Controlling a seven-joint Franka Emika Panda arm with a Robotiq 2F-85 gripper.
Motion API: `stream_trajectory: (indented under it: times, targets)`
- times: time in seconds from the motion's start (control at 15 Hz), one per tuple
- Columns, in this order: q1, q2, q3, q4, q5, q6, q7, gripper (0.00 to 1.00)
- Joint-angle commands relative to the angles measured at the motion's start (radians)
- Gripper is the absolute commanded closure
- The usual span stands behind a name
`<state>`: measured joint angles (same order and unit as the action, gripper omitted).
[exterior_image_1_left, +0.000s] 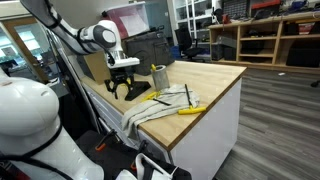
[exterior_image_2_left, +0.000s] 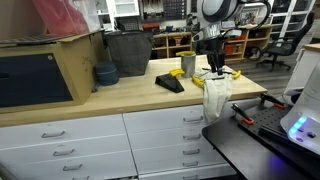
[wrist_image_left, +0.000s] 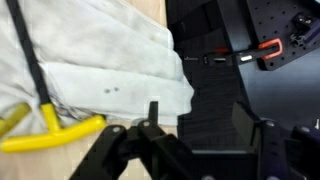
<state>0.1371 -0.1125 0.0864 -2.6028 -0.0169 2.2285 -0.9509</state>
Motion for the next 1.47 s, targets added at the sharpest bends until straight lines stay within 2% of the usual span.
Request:
stream_trajectory:
  times: [0.0, 0.2, 0.6, 1.07, 1.27, 1.4]
  targets:
    - [-0.083, 0.100, -0.075, 0.121, -0.026, 0.019, 0.069, 0.00]
    - [-0.116, 0.184, -0.096, 0.204, -0.001, 0.062, 0.180, 0.00]
    - [-0.122, 0.302, -0.082, 0.309, -0.004, 0.117, 0.535, 0.00]
    - [-0.094, 0.360, -0.097, 0.329, -0.043, 0.144, 0.988, 0.00]
    - [-0.062, 0.373, -0.115, 0.340, -0.108, 0.161, 1.209, 0.00]
    - [-0.023, 0.380, -0.135, 0.357, -0.219, 0.169, 1.356, 0.00]
